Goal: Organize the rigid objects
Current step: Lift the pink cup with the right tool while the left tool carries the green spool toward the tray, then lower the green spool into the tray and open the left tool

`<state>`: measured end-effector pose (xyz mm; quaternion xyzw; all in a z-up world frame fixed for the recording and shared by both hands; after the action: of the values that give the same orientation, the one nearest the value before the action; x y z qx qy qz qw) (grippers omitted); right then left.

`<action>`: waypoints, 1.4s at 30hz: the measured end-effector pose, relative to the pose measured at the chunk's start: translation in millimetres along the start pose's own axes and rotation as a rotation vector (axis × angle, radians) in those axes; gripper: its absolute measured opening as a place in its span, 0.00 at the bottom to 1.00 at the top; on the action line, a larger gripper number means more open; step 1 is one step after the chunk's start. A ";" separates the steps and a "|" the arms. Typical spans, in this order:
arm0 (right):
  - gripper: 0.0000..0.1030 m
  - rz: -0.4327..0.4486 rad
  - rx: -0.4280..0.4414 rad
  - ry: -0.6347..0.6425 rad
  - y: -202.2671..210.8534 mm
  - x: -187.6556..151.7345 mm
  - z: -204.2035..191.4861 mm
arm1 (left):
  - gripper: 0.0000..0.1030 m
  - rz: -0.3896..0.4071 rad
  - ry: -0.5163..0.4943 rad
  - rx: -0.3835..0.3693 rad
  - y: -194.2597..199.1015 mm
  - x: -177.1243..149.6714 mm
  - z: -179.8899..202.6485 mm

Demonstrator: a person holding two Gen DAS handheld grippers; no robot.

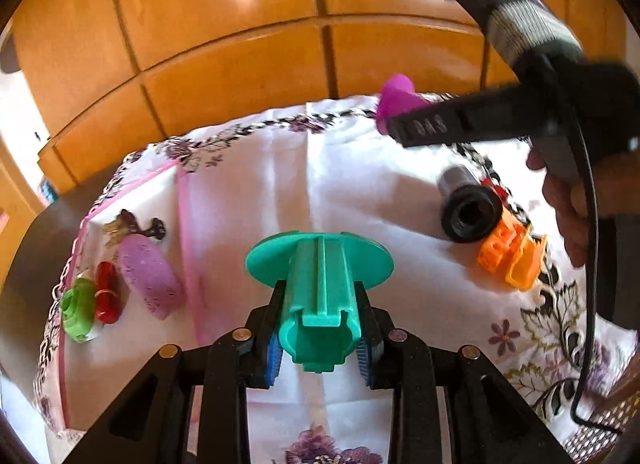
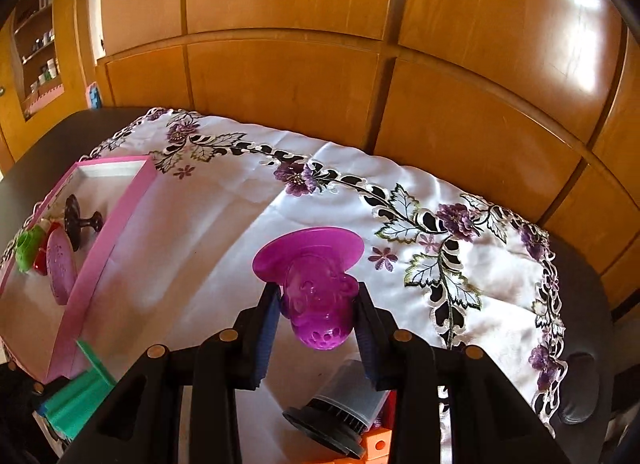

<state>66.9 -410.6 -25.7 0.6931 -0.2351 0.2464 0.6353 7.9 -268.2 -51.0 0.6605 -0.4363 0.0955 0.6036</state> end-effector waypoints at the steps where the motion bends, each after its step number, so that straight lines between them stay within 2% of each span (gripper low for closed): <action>1: 0.34 0.003 0.000 0.000 0.9 -0.9 0.0 | 0.29 0.005 0.012 0.003 2.4 1.4 -2.3; 12: 0.34 -0.029 -0.013 0.106 -9.1 -11.3 -24.4 | 0.29 0.061 0.114 0.027 30.8 1.3 -45.9; 22: 0.34 -0.069 -0.011 0.173 -18.5 -21.7 -40.4 | 0.29 0.115 0.249 0.077 50.1 -0.3 -103.7; 26: 0.34 -0.095 0.008 0.179 -24.5 -28.6 -44.8 | 0.29 0.140 0.249 0.106 57.5 -8.5 -124.7; 32: 0.34 -0.164 0.042 0.187 -45.7 -46.0 -55.5 | 0.29 0.122 0.341 0.105 59.8 -23.3 -179.8; 37: 0.33 -0.208 -0.001 0.126 -53.6 -42.9 -56.0 | 0.29 0.105 0.378 0.106 49.0 -26.4 -209.9; 42: 0.33 -0.311 -0.093 0.152 -63.4 -29.6 -67.3 | 0.29 0.093 0.394 0.082 36.4 -19.3 -225.4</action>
<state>81.8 -337.9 -88.3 0.6703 -0.0877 0.1857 0.7131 61.4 -56.8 19.4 0.6323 -0.3355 0.2681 0.6447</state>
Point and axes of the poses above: each gripper's, at about its wrist camera, not at the fingertips, and y roughly against the way its jaws point, z to its right, x to its top, the point moved 2 cm from there along -y, roughly the way its jaws point, and after that the axes turned 11 degrees about x, right-handed, at the moved point
